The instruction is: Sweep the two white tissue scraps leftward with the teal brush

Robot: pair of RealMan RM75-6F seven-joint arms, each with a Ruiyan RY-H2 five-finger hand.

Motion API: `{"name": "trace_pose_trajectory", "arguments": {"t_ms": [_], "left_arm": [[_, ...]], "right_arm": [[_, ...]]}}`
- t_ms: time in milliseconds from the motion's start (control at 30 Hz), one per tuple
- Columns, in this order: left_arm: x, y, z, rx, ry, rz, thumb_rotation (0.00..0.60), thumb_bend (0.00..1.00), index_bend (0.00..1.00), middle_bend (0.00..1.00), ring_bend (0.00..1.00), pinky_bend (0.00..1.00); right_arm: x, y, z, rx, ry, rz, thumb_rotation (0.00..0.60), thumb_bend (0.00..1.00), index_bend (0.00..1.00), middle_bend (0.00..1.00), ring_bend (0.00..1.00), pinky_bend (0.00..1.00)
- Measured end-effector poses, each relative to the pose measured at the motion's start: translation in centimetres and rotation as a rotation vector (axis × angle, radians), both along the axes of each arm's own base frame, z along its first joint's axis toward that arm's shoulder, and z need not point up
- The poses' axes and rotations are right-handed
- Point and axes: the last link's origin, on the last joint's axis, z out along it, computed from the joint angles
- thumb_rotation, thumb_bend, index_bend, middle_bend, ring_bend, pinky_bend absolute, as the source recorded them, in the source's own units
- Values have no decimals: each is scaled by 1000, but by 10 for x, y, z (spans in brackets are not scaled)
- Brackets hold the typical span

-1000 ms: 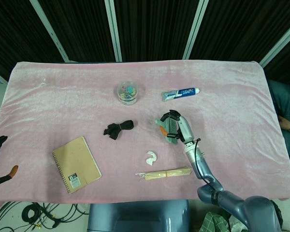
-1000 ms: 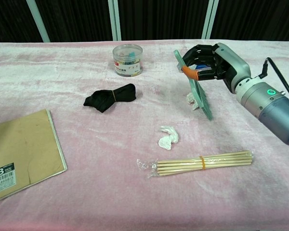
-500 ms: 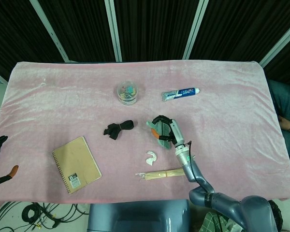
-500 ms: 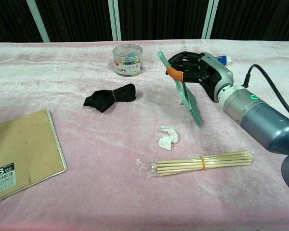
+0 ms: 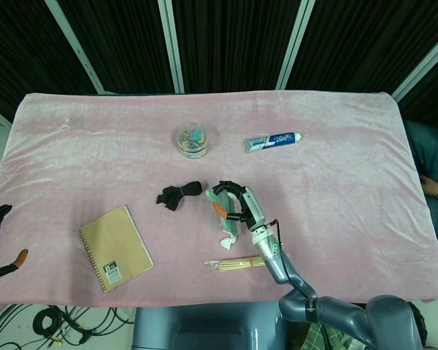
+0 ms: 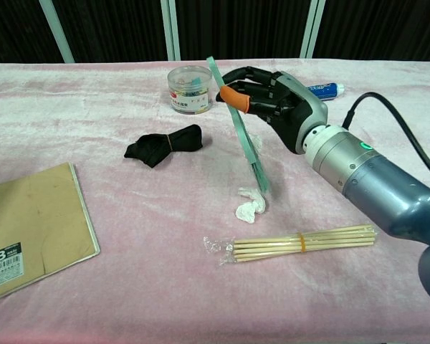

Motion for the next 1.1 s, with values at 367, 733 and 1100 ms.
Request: {"name": "trace_pose_trajectory", "arguments": {"t_ms": [367,733,1100], "left_arm": [[0,-1,0,0,3,-4,600,293,80,87,0,18],[1,-1,0,3,6,-5,600,293,80,87,0,18],[1,-1,0,0,4,-4,600,294,80,87,0,18]], "right_arm": [[3,-1,34,-48,-17,48,600,411,682,591,306,119],[-40,-33,45,-244,293,-38,600,410,685,591,306,119],[-41,-50,20,-197,307,-152,600,410,687,594,306,119]]}}
